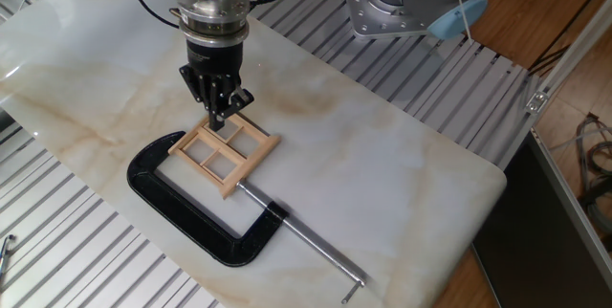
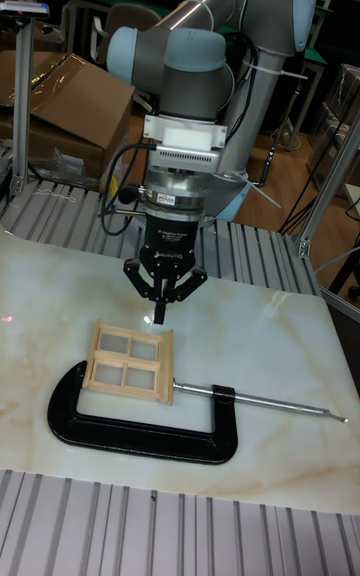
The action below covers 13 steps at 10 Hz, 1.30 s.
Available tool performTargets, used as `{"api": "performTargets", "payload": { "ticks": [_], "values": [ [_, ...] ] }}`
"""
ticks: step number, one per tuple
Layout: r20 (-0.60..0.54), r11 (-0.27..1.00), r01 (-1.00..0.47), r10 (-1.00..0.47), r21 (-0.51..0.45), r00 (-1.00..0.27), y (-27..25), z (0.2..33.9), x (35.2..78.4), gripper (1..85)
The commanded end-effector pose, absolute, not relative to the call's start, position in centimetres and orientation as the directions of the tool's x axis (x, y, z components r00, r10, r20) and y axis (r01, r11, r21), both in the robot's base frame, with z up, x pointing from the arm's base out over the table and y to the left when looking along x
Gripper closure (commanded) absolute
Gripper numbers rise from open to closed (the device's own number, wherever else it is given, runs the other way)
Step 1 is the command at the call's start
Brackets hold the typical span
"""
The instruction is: Open a sliding window
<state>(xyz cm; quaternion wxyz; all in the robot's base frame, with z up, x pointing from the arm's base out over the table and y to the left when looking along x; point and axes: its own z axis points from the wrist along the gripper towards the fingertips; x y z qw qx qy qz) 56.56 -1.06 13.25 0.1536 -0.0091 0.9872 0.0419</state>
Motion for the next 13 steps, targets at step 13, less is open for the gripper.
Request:
{"api": "performTargets", "payload": {
  "ticks": [13],
  "values": [
    [-0.224,0.999,-0.042,-0.038,0.013,-0.974,-3.2,12.7,54.5,85.0]
  ]
}}
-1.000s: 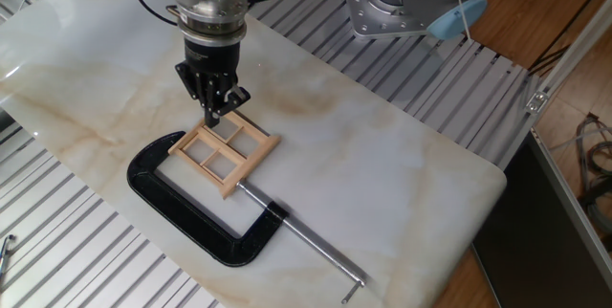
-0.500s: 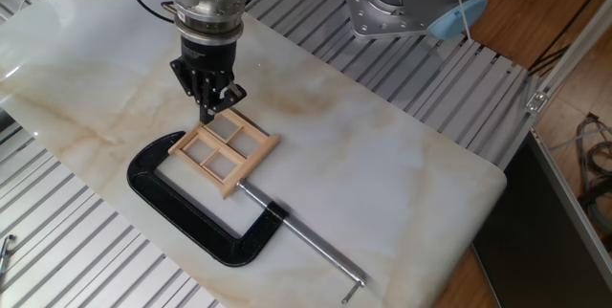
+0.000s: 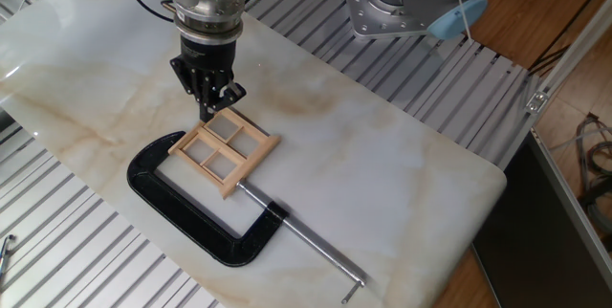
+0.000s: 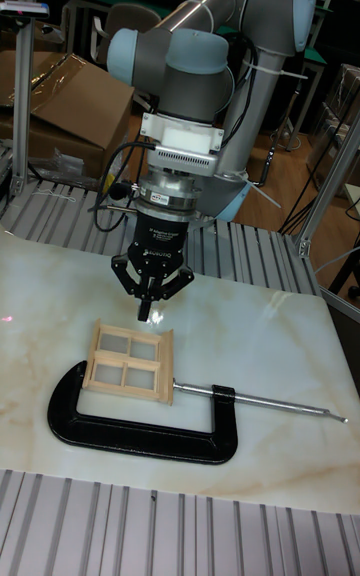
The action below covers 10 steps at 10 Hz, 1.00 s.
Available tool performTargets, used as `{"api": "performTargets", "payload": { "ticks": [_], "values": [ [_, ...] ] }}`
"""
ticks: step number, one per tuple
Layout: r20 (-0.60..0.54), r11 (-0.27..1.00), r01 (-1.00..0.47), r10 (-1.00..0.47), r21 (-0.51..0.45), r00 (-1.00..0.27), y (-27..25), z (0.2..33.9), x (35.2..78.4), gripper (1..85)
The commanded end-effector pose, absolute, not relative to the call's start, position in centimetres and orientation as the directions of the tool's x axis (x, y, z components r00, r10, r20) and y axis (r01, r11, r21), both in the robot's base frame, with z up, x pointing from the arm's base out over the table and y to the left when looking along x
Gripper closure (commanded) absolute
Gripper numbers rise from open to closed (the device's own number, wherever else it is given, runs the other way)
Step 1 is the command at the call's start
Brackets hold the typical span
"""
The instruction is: Open a sliding window
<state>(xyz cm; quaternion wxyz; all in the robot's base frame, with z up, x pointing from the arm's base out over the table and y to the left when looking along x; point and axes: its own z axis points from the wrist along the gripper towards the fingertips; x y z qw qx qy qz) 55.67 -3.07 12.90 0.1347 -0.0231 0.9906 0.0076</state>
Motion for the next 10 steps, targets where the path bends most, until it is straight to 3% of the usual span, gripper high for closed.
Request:
{"api": "performTargets", "payload": {
  "ticks": [1,10],
  "values": [
    [-0.185,0.999,-0.043,-0.039,0.018,-0.982,-3.1,12.5,53.5,85.0],
    [-0.103,0.999,-0.014,-0.018,-0.037,-0.995,-4.7,12.2,51.4,85.0]
  ]
}}
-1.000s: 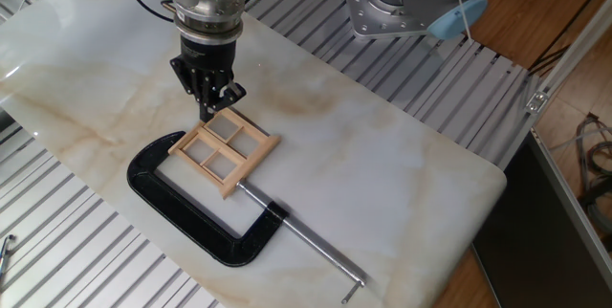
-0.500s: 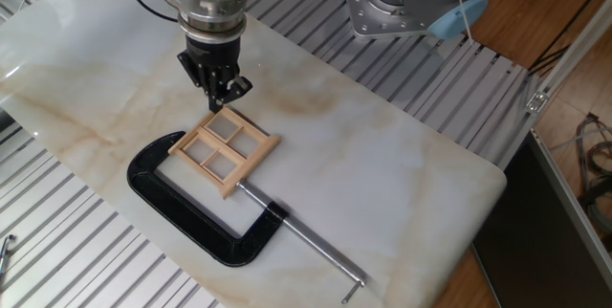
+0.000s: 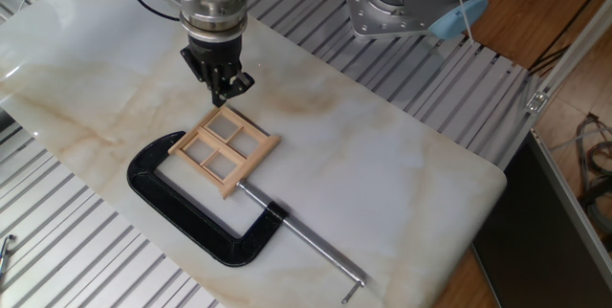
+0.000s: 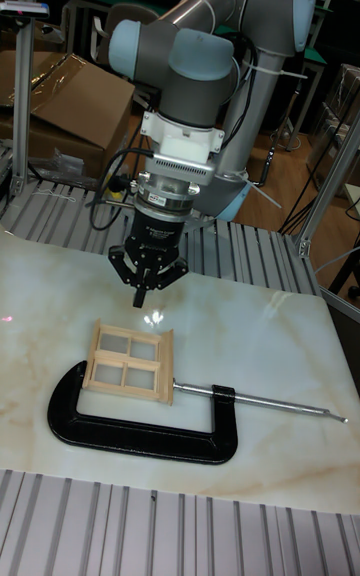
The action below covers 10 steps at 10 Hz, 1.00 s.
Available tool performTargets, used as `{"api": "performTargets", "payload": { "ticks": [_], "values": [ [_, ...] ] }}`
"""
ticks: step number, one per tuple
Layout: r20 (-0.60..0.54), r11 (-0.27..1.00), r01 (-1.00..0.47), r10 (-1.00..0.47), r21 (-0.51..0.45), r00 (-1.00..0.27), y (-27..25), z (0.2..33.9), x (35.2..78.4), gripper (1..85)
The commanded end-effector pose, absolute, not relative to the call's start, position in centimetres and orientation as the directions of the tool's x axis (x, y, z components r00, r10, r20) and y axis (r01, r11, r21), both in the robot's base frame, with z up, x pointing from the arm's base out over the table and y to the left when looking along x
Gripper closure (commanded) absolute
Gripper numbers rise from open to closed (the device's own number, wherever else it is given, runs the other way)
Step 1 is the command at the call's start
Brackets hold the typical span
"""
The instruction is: Open a sliding window
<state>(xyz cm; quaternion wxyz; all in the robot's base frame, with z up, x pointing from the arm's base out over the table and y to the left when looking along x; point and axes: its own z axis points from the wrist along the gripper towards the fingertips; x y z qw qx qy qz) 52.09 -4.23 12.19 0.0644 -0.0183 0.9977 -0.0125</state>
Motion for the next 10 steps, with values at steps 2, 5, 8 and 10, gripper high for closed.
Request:
{"api": "performTargets", "payload": {
  "ticks": [2,5,8,10],
  "values": [
    [-0.101,0.998,0.038,0.034,-0.04,-0.994,-4.9,12.2,51.3,85.0],
    [-0.091,0.997,0.079,0.077,-0.018,-0.993,-4.4,12.2,51.1,85.0],
    [-0.096,0.999,0.049,0.047,-0.014,-0.994,-5.0,11.5,51.3,85.0],
    [-0.105,0.998,0.062,0.062,-0.005,-0.993,-6.7,8.6,51.9,85.0]
  ]
}}
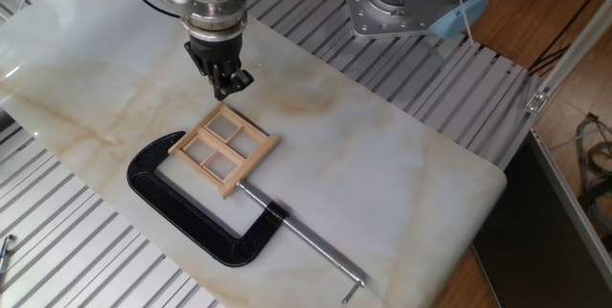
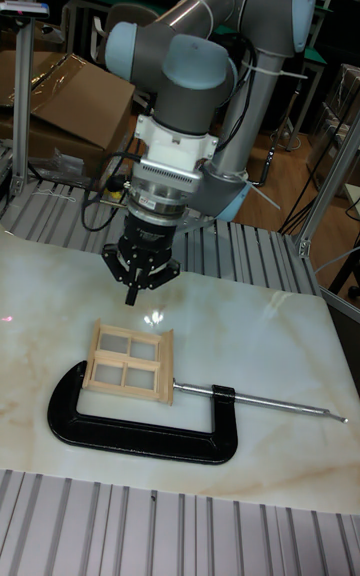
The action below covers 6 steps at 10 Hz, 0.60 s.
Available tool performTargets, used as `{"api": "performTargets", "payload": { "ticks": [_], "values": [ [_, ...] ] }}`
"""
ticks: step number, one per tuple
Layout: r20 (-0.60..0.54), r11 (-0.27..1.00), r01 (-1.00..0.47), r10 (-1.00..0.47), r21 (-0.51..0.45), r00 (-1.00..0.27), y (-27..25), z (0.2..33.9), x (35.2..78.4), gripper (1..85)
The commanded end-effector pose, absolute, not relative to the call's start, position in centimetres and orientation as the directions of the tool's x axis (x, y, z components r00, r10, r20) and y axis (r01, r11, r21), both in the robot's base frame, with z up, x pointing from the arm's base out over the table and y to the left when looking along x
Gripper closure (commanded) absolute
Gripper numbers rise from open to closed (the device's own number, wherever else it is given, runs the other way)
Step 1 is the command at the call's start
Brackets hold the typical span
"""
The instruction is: Open a sliding window
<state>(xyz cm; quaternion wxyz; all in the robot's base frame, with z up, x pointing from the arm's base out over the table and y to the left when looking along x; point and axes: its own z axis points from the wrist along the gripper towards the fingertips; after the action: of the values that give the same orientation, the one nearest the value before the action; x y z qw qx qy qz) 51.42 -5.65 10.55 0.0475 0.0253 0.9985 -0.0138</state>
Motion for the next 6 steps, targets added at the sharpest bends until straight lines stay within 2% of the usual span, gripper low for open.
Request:
{"api": "performTargets", "payload": {
  "ticks": [1,6],
  "values": [
    [-0.111,0.997,0.079,0.079,0.004,-0.991,-6.8,7.4,52.0,85.0],
    [-0.147,0.991,0.131,0.13,0.001,-0.981,-5.9,3.3,52.2,85.0]
  ]
}}
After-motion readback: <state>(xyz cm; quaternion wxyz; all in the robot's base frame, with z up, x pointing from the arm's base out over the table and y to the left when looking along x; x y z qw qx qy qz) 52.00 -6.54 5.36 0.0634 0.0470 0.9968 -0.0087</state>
